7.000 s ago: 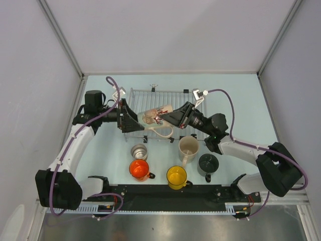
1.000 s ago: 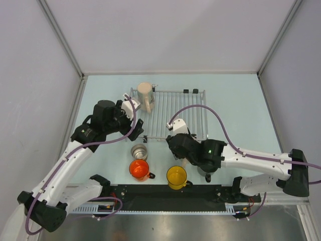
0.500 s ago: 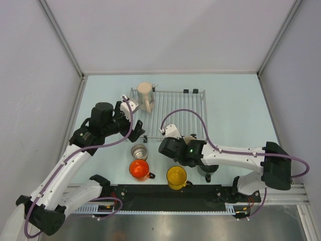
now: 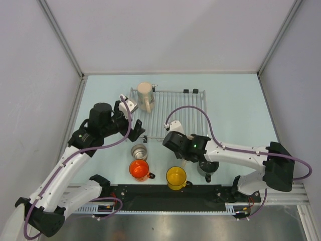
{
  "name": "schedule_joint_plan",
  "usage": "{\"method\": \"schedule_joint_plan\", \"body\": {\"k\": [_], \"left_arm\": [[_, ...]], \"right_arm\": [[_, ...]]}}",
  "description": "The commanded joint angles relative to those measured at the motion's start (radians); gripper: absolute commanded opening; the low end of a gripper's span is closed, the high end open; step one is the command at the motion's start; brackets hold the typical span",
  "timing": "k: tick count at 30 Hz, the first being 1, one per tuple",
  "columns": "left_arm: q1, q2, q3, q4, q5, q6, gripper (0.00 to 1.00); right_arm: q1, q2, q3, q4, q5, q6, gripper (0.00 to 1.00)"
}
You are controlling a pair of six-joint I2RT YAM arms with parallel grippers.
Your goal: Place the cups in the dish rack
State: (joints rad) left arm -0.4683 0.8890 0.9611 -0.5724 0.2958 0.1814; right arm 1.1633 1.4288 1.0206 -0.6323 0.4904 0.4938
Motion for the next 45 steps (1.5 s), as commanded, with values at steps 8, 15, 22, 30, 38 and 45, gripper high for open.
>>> {"method": "schedule_joint_plan", "body": {"k": [8,15,22,30,38,45], "left_arm": [[-0.004,0.022,0.151,0.035,0.132,-0.103,1.0],[0.006,0.108,0.202,0.095,0.385,-0.246,1.0],[0.031,0.205,0.113,0.344,0.754,-0.515,1.0],[0.082,0.269,0.061,0.428,0.855,-0.557,1.0],[0.175,0.323,0.016,0.46,0.947,-0.526,1.0],[0.163,0.323,0.005,0.477,1.014,-0.582,1.0]], "right_arm": [[-0.082,-0.35,0.162,0.172,-0.197,-0.104,0.0],[-0.265,-0.724,-0.141,0.624,-0.487,-0.106,0.0],[-0.508,-0.823,-0.401,1.162,-0.847,0.187,0.0],[-0.528,-0.682,-0.511,1.557,-0.92,0.416,0.0],[-0.527,-0.63,-0.504,1.635,-0.929,0.479,0.0],[-0.527,-0.553,-0.547,1.876,-0.914,0.532,0.0]]}}
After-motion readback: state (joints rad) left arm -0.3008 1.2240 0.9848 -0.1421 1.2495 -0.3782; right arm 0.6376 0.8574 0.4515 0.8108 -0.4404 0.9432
